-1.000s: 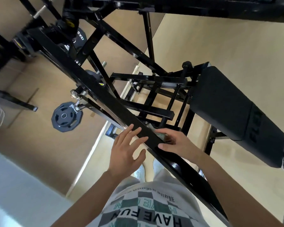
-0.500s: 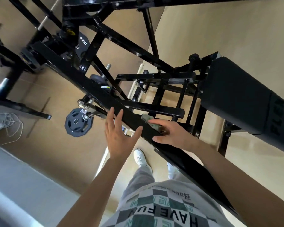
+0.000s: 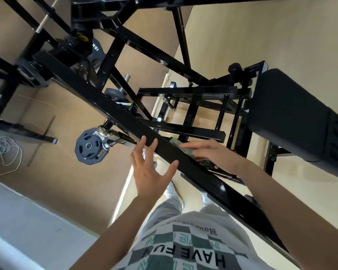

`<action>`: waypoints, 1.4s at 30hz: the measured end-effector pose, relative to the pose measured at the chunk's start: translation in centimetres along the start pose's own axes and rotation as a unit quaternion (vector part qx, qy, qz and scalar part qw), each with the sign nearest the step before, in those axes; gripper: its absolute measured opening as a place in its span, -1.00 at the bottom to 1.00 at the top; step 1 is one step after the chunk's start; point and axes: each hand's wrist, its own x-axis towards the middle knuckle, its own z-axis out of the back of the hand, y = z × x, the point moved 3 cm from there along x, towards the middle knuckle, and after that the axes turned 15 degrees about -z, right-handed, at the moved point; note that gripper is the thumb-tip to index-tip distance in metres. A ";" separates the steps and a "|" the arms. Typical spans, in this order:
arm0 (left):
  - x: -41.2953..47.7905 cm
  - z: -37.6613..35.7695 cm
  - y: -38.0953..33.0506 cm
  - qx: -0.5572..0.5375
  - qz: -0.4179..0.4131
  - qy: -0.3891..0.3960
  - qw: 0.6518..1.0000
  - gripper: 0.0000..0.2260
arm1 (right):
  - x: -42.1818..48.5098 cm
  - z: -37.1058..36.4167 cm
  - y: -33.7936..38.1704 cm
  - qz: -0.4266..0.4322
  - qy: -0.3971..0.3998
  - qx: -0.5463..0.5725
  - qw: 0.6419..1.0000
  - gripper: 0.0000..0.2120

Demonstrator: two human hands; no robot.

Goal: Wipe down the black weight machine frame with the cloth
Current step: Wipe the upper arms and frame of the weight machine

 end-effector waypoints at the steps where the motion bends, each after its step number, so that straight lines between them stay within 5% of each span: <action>1: 0.0 0.2 0.3 -0.003 -0.007 0.003 1.000 -0.36 | 1.2 -0.6 1.0 0.002 -0.003 0.007 1.000 -0.56; 12: 0.0 1.9 3.0 -0.004 -0.103 0.027 0.994 -0.60 | 3.9 -1.3 5.0 0.026 -0.057 -0.061 0.996 -0.56; 29: -1.2 3.8 3.3 -0.038 -0.077 0.037 0.996 -0.52 | 11.0 -6.0 13.6 0.150 -0.150 -0.170 0.962 -0.54; 35: 1.4 7.7 11.4 0.022 0.027 -0.065 0.997 -0.51 | 10.9 -7.7 13.5 0.200 -0.243 -0.248 0.916 -0.59; 42: 6.3 8.8 17.9 -0.151 0.015 -0.027 0.988 -0.77 | 13.8 -10.9 17.3 0.231 -0.330 -0.354 0.844 -0.63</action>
